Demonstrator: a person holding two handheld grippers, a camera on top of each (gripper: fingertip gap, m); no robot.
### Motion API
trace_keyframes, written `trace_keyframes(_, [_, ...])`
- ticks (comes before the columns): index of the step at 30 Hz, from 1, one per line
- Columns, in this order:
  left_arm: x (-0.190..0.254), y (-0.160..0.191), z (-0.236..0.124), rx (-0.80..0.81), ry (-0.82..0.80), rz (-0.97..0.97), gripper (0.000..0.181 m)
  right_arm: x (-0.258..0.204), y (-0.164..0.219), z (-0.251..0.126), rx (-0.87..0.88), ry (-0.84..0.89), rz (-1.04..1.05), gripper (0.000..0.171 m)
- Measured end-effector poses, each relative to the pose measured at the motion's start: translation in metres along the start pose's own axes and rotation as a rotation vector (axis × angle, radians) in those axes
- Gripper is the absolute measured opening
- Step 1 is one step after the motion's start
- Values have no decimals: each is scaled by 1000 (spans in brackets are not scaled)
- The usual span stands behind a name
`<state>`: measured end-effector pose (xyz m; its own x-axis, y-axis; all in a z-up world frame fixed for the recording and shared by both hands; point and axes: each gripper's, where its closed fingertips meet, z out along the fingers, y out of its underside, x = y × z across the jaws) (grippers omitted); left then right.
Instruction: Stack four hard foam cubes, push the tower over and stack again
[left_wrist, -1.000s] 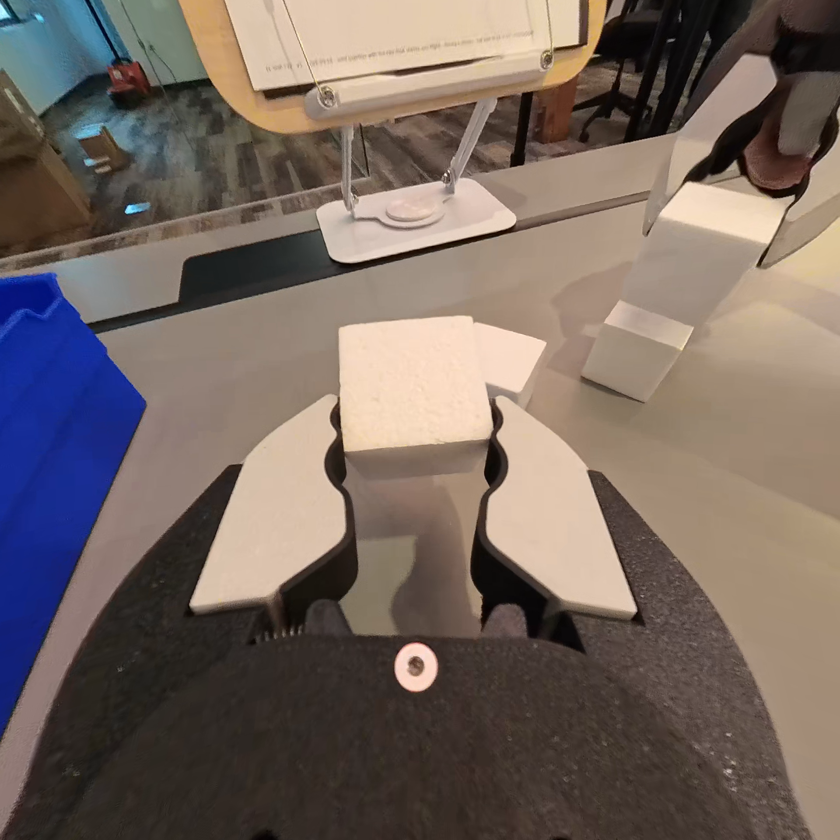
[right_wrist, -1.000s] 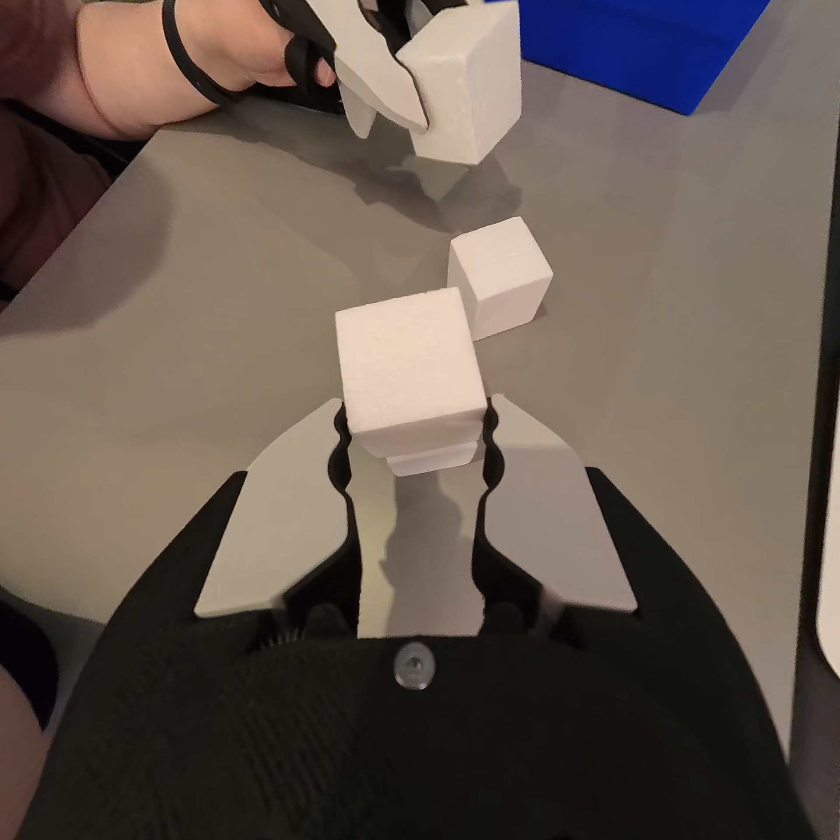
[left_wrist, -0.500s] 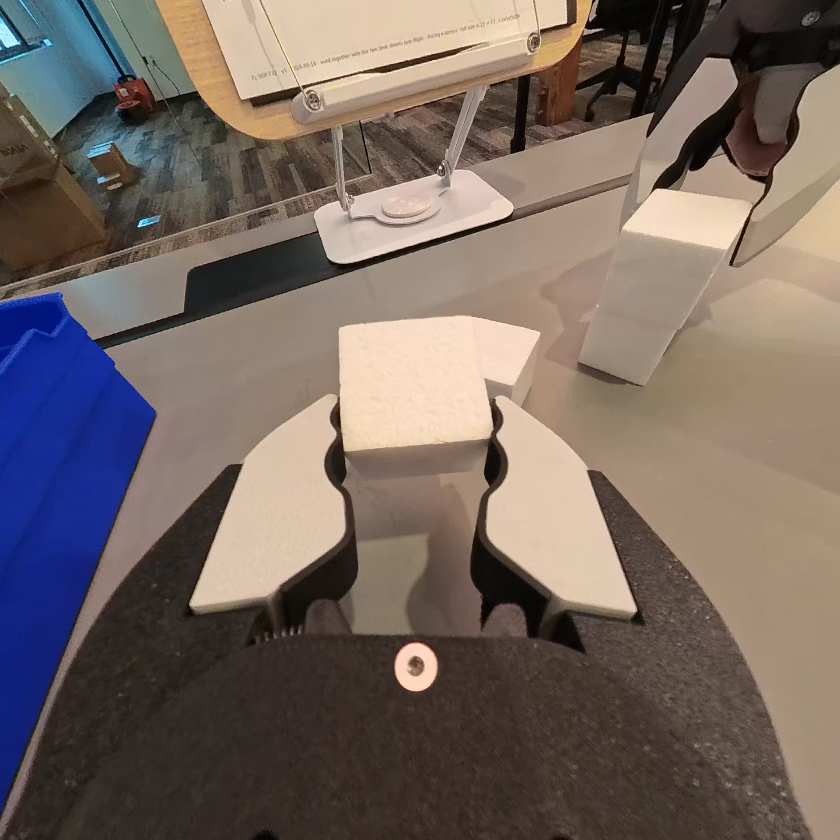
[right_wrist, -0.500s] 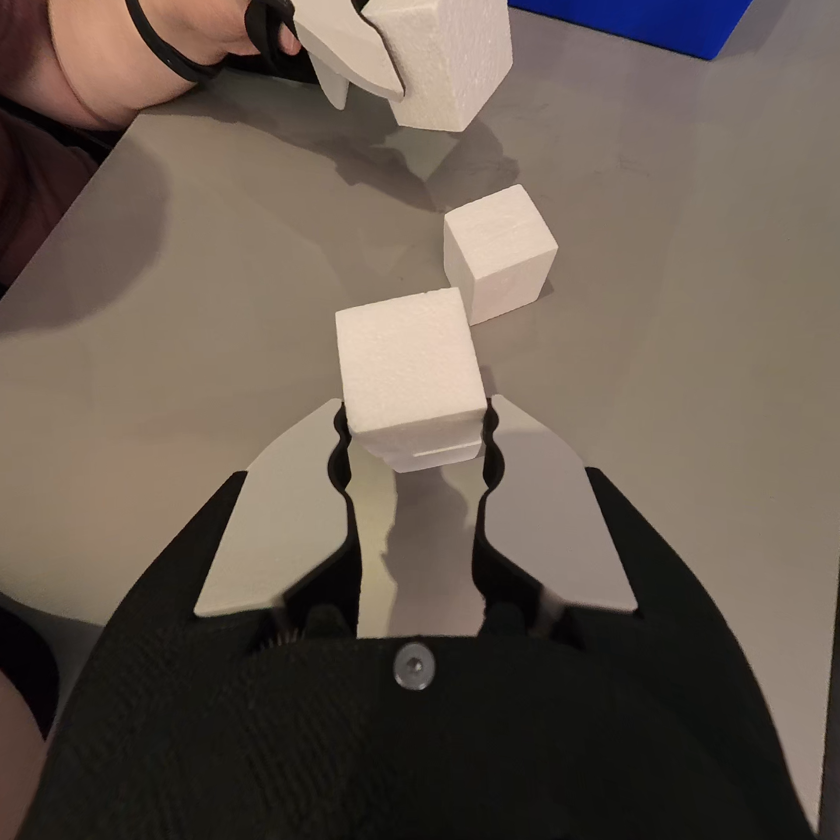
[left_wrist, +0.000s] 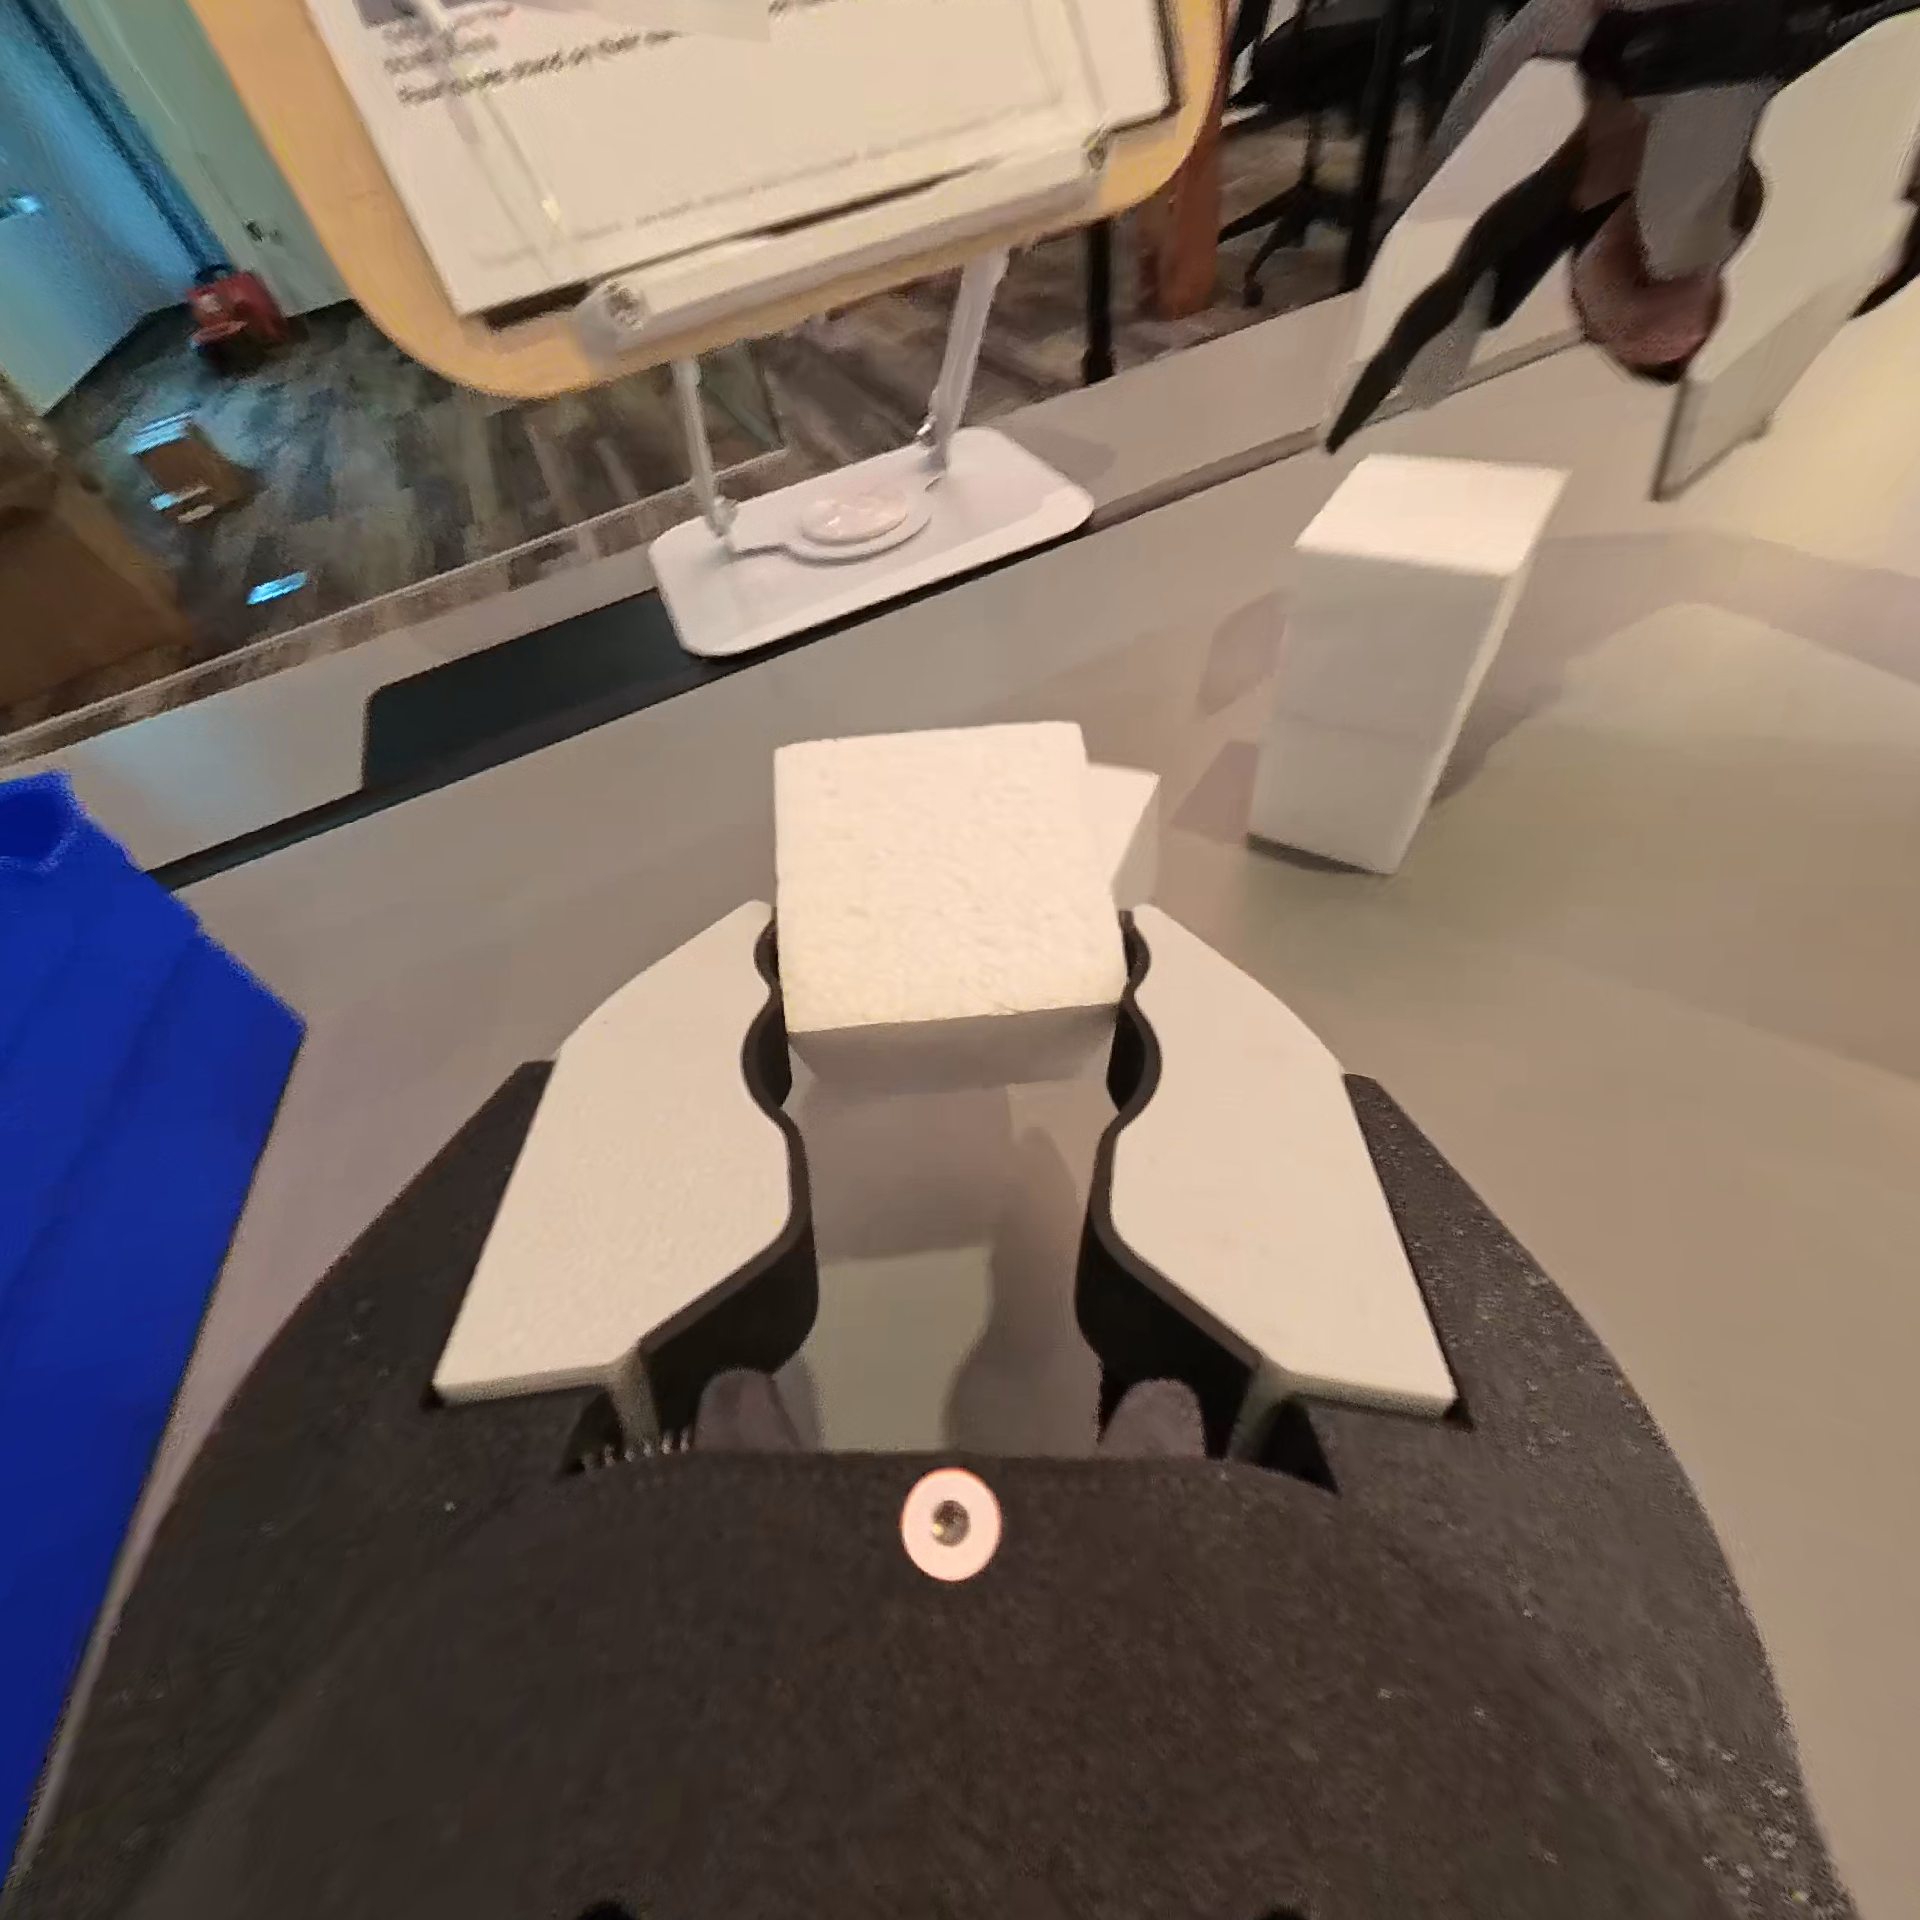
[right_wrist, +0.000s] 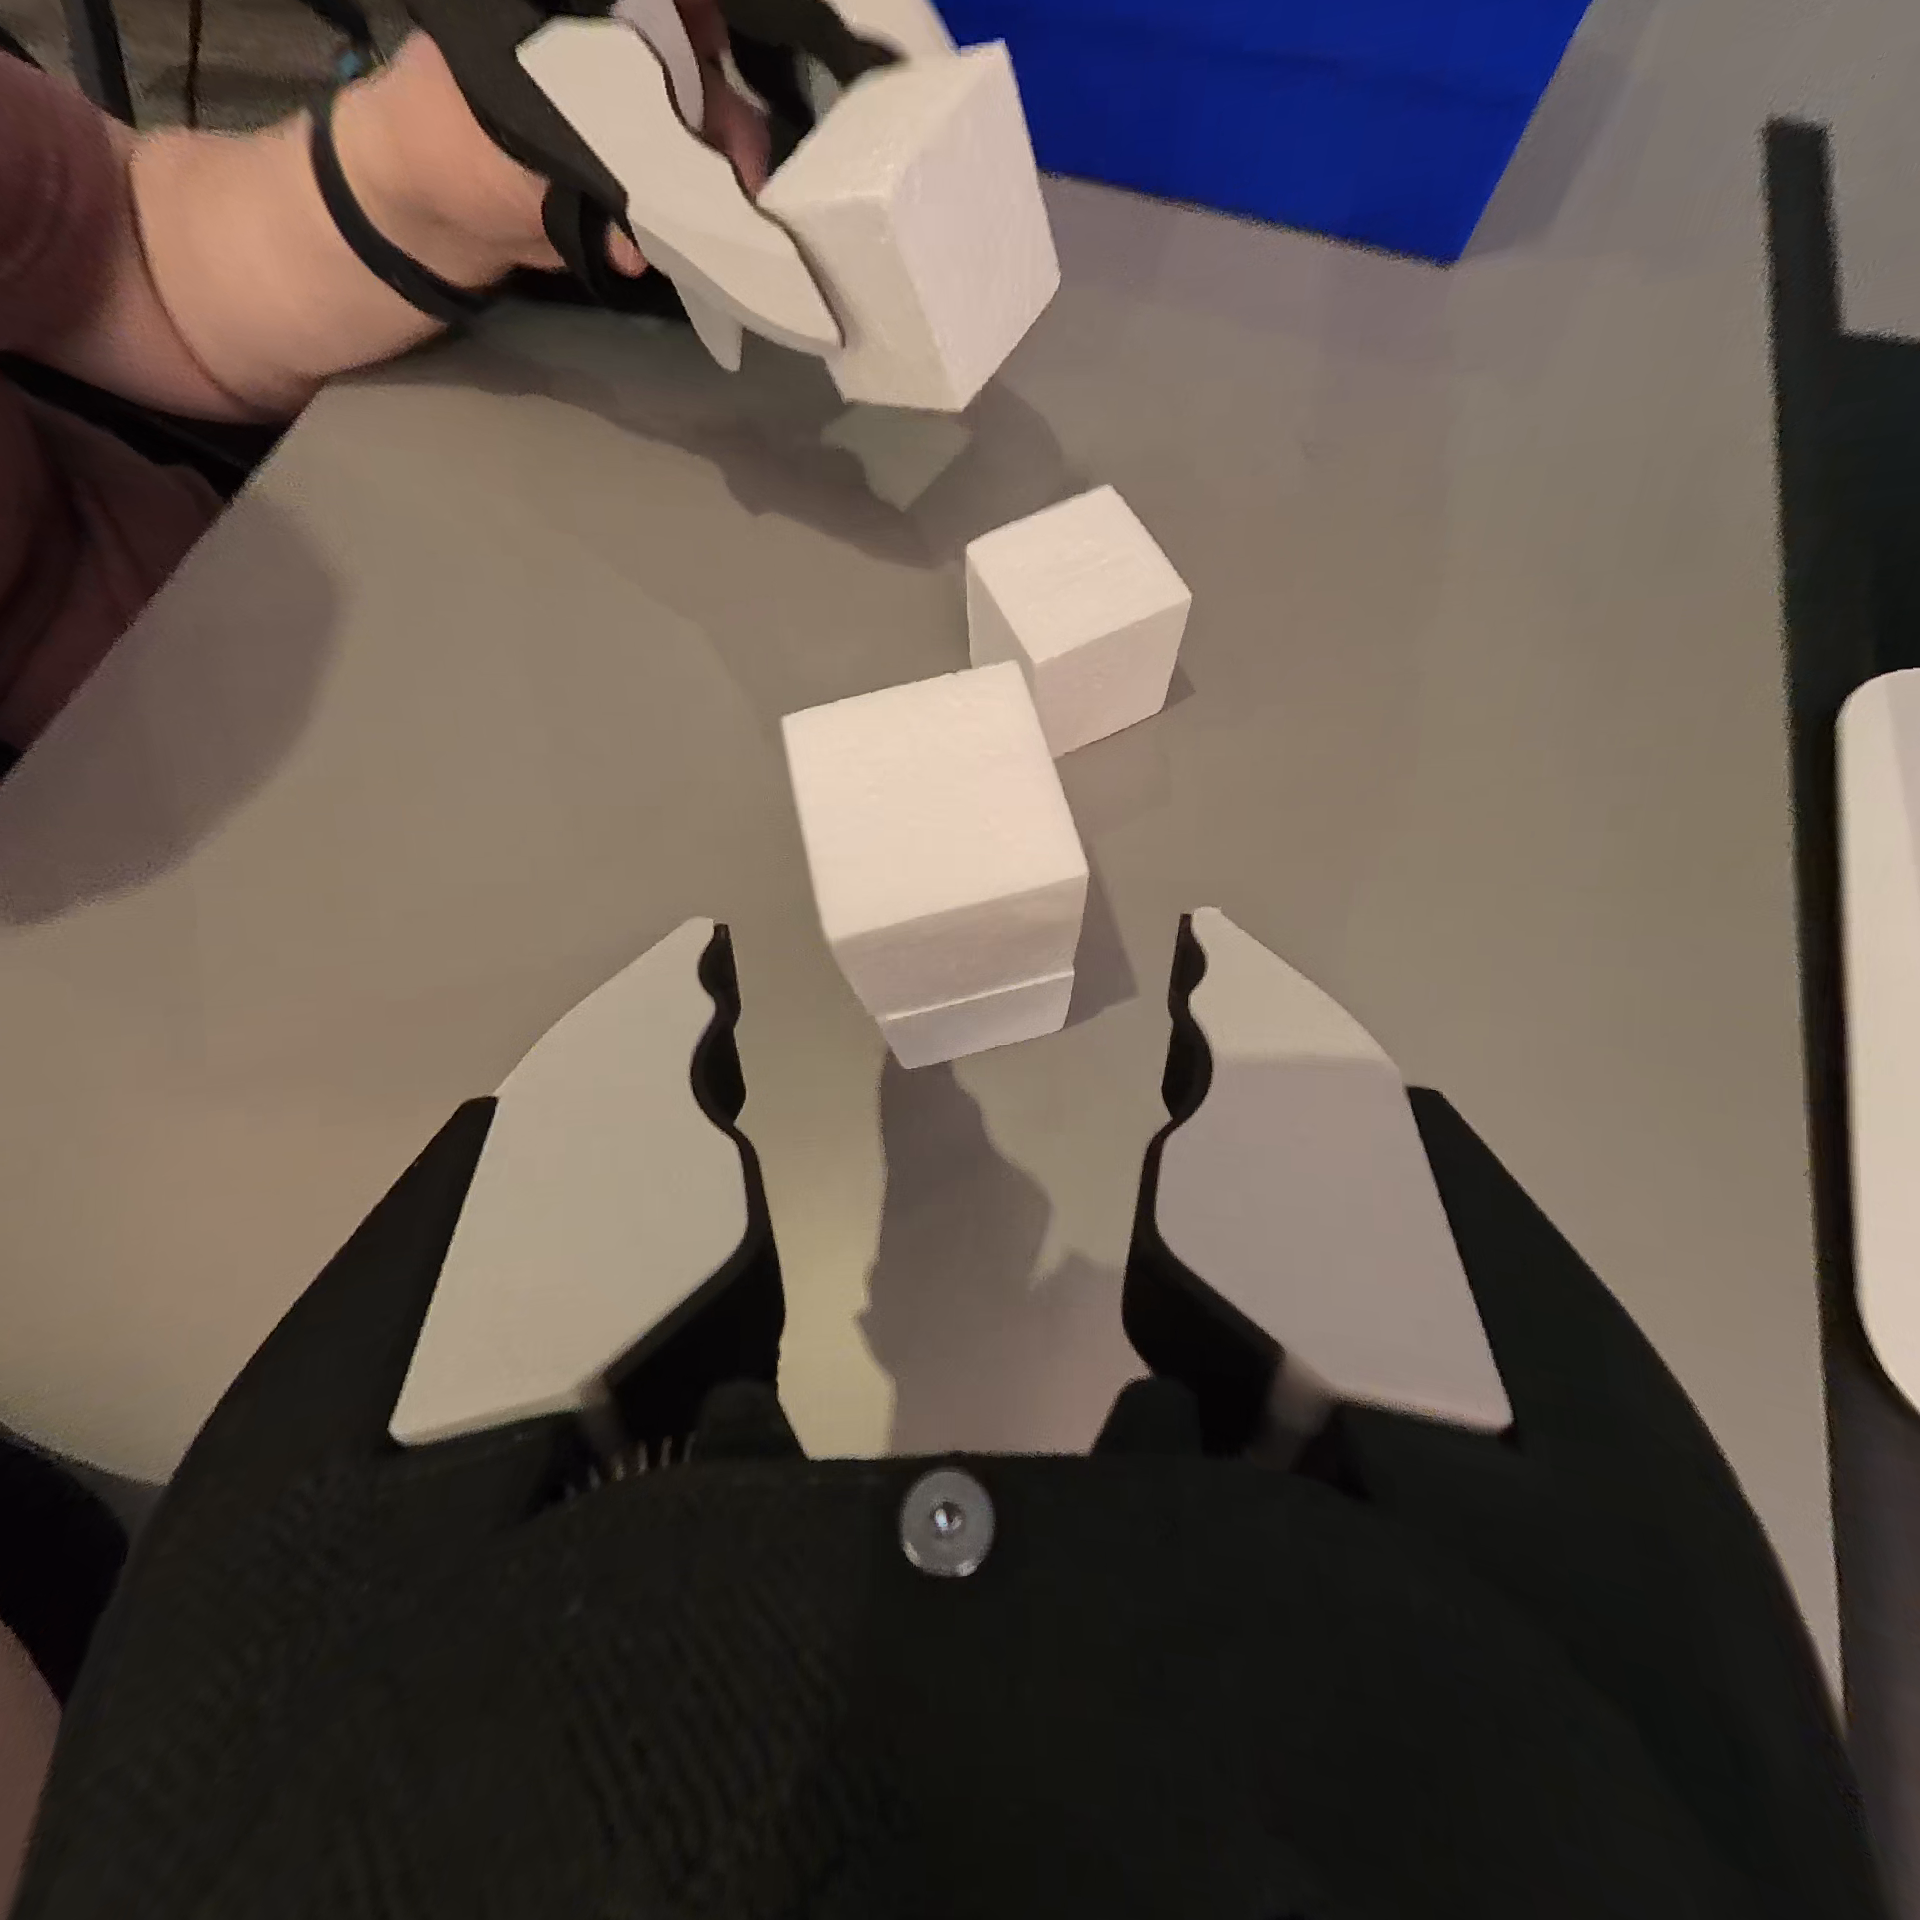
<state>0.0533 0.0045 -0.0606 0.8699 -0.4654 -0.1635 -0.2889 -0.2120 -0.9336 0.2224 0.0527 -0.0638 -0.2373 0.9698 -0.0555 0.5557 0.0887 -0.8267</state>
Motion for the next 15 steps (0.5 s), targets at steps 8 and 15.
trace_keyframes(8, [73,-63,11,32,389,26,60,-17,-3,-55,108,88,18,77])
trace_keyframes(15, [101,-97,56,-70,492,156,60,-22,-6,-63,121,97,0,76])
